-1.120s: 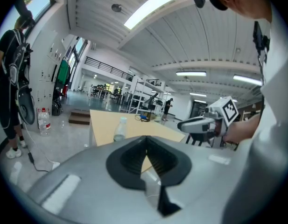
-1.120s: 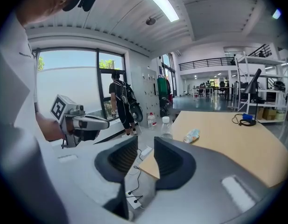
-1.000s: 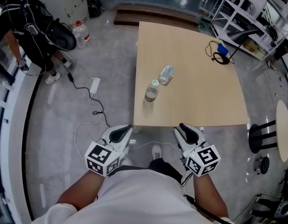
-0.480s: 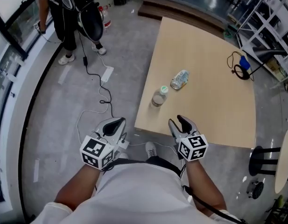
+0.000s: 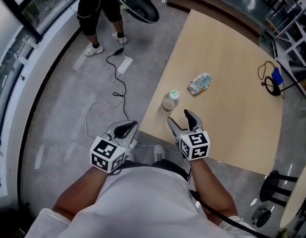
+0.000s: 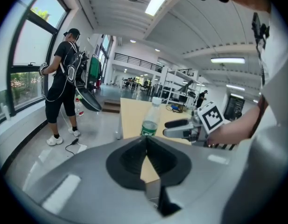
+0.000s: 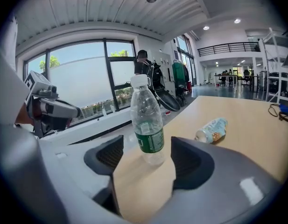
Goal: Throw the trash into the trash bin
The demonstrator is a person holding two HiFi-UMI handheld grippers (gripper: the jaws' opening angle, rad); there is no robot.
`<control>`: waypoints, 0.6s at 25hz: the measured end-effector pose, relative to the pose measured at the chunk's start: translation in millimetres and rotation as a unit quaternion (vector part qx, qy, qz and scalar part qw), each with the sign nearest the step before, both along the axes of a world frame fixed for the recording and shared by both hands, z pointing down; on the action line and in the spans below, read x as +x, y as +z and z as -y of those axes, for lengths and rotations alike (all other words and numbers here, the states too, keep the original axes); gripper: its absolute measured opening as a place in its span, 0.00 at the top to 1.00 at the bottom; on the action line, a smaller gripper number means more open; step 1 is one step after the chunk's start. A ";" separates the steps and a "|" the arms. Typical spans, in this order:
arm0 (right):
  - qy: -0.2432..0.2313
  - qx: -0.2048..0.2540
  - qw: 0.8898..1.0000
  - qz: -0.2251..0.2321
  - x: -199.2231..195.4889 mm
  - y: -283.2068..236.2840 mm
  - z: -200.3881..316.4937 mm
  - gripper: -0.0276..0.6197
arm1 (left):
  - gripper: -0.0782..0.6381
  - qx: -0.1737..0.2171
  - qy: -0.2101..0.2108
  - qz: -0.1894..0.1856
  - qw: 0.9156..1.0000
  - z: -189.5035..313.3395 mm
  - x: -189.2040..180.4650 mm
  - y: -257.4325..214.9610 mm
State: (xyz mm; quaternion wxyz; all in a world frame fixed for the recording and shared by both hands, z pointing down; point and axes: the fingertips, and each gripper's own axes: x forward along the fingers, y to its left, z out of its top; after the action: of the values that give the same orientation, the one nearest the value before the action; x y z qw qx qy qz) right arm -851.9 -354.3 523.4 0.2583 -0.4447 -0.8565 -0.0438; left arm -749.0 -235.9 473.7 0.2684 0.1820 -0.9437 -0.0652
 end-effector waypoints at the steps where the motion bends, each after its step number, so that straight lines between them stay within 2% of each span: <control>1: -0.005 0.000 1.000 -0.001 -3.2 2.6 -3.4 0.48 | 0.88 -0.002 -0.004 -0.001 1.000 0.4 -0.1 -0.5; 10: -0.045 -0.015 0.999 0.008 -24.0 13.6 -42.9 0.40 | 0.88 -0.014 -0.049 -0.016 0.999 -5.1 9.4 -2.3; 15: -0.059 -0.024 0.998 0.015 -31.2 16.3 -58.7 0.40 | 0.88 -0.016 -0.072 -0.022 0.997 -8.9 12.8 -3.3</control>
State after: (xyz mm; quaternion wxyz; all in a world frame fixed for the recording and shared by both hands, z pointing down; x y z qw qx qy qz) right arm -883.1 -295.7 539.7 0.2320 -0.4999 -0.8332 -0.0448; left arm -736.2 -227.0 470.4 0.2867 0.1074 -0.9492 -0.0731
